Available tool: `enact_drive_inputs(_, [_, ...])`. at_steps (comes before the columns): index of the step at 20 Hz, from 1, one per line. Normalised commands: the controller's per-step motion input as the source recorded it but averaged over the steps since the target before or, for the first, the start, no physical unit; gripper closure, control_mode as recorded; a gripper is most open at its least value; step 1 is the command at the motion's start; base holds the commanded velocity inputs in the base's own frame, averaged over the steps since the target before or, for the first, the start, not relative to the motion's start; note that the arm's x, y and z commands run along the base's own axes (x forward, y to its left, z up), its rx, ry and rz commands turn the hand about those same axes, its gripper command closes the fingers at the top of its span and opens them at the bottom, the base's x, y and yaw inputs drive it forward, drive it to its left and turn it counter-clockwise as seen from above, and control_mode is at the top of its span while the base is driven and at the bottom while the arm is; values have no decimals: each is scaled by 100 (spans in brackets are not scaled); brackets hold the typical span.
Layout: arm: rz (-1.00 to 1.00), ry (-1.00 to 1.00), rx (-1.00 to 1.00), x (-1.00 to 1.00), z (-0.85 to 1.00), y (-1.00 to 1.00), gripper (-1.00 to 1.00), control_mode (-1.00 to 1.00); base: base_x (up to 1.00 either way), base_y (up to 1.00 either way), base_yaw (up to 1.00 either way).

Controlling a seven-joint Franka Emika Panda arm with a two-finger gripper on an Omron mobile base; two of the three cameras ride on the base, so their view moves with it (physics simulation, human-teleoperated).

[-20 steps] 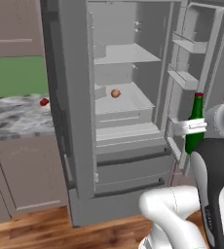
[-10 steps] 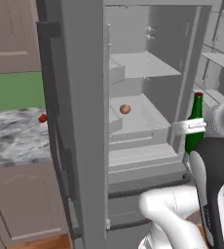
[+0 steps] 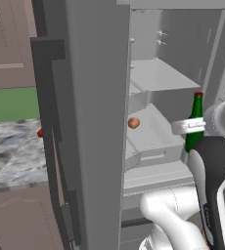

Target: Place the beer on the top shelf of the fridge to keep it out of children's reach, and place the onion and bell pepper on lower shelves for easy access.

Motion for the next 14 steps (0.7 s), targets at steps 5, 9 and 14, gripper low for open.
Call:
enact_drive_inputs(5, [2,-3,0,8,8,0,100,-100,0,0,0])
enact_drive_inputs(9, [0,-11,0,0,32,0,100,-100,0,0,0])
enact_drive_inputs(14, [0,-8,0,9,50,0,100,-100,0,0,0])
